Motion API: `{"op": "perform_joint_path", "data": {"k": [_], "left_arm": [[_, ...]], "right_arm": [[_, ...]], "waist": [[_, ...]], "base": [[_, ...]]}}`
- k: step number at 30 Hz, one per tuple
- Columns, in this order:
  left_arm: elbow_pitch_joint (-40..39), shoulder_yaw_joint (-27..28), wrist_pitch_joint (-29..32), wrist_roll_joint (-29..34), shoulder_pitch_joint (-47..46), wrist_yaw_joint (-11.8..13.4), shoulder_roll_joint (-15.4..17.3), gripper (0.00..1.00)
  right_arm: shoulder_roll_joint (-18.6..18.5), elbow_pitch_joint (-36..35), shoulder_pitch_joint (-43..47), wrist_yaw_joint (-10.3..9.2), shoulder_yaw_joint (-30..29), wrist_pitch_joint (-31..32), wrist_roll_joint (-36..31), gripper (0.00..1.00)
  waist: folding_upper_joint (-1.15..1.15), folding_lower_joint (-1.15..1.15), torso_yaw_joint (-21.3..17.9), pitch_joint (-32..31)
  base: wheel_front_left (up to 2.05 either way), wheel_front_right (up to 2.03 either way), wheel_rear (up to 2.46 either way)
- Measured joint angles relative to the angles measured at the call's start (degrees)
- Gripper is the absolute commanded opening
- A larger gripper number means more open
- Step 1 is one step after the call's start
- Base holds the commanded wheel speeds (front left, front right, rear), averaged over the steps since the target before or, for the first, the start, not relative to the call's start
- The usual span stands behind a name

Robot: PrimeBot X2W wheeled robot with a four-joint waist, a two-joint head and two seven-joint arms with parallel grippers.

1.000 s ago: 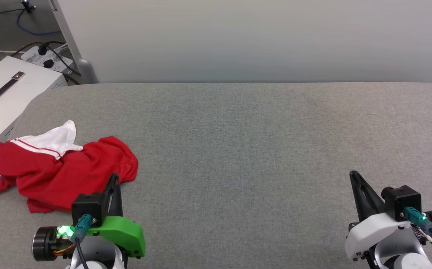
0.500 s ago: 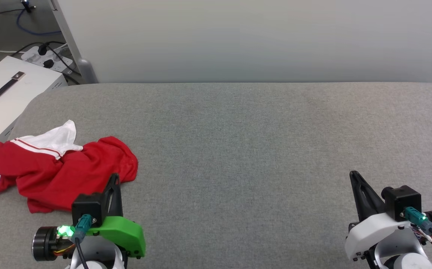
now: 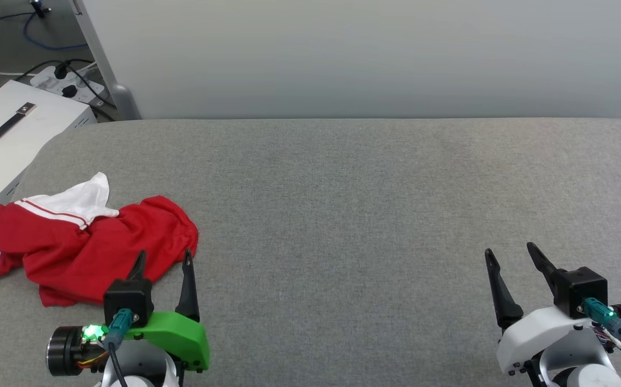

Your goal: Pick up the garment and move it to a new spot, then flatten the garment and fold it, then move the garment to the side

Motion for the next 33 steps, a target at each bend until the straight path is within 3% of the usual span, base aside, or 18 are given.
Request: {"op": "perform_joint_path", "data": {"k": [33], "left_arm": [[-0.6,-1.8,-4.0,-1.2,0.0,1.5,0.0,1.00]], "right_arm": [[0.0,-2.1,0.2,0.00,-2.0,-4.0,5.7,1.00]], "waist": [[0.01,0.00,-0.1,0.1]], "base": [[0.00,0.00,0.00]]}}
